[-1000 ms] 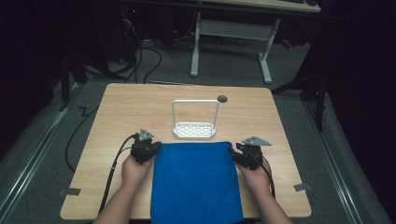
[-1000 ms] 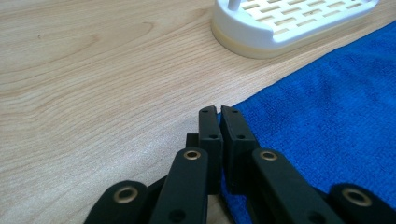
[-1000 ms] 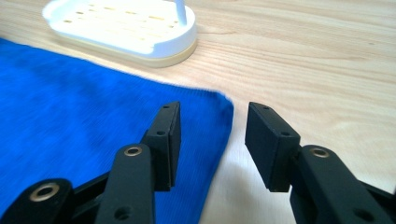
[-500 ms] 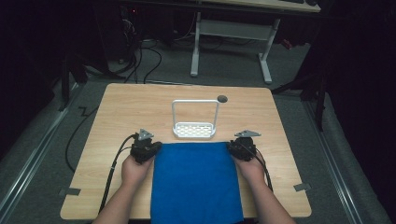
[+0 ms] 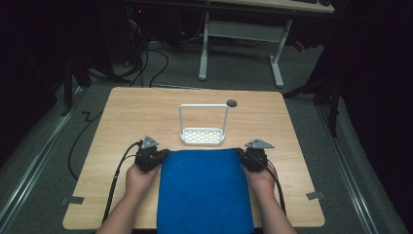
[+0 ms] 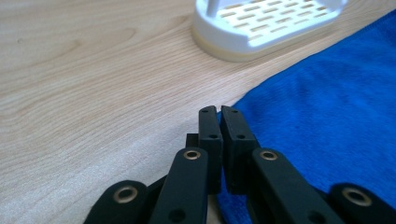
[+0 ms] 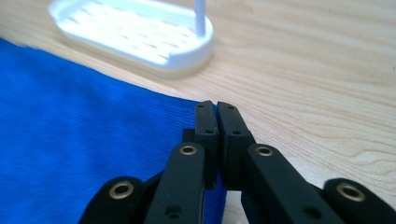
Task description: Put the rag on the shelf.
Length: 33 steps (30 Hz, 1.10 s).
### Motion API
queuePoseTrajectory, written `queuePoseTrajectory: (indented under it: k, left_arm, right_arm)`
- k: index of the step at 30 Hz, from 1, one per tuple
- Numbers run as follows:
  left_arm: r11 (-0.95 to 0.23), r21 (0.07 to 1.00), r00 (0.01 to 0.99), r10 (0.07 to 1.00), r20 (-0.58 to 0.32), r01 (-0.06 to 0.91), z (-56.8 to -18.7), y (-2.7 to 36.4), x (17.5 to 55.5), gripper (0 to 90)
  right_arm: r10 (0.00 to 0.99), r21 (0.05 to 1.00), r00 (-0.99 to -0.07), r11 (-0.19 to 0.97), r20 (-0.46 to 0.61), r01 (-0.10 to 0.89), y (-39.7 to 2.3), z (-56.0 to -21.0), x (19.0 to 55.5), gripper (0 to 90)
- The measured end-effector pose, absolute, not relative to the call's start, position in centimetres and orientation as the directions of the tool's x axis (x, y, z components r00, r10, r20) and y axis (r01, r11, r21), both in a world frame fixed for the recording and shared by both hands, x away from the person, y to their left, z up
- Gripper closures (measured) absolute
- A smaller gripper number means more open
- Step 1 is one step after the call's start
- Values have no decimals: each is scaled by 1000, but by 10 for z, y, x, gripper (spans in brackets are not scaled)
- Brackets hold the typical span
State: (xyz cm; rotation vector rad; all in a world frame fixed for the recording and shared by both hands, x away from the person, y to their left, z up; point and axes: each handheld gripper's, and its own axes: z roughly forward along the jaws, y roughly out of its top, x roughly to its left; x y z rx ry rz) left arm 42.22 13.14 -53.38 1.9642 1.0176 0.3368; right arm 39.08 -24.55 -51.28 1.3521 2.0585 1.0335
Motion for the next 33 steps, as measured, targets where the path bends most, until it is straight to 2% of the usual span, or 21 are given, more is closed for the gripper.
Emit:
queuePoseTrajectory:
  k: [4, 7, 17, 21, 33]
  left_arm:
    - [-274, 803, 624, 767, -150, 530, -533, 132, 422, 884]
    - [-212, 825, 622, 757, -200, 524, -528, 137, 418, 886]
    - [-150, 872, 616, 762, -199, 466, -510, 147, 403, 886]
    - [-100, 903, 615, 762, -200, 418, -494, 153, 395, 886]
    - [-59, 950, 650, 743, -163, 307, -458, 155, 374, 886]
  right_arm:
    - [908, 829, -414, 187, 59, 527, -247, -507, 381, 884]
    - [899, 842, -438, 220, 21, 493, -244, -503, 374, 884]
    - [881, 891, -473, 199, 21, 409, -246, -480, 358, 885]
    - [876, 910, -482, 197, 3, 364, -244, -469, 352, 886]
    - [874, 952, -485, 157, -10, 263, -243, -438, 335, 889]
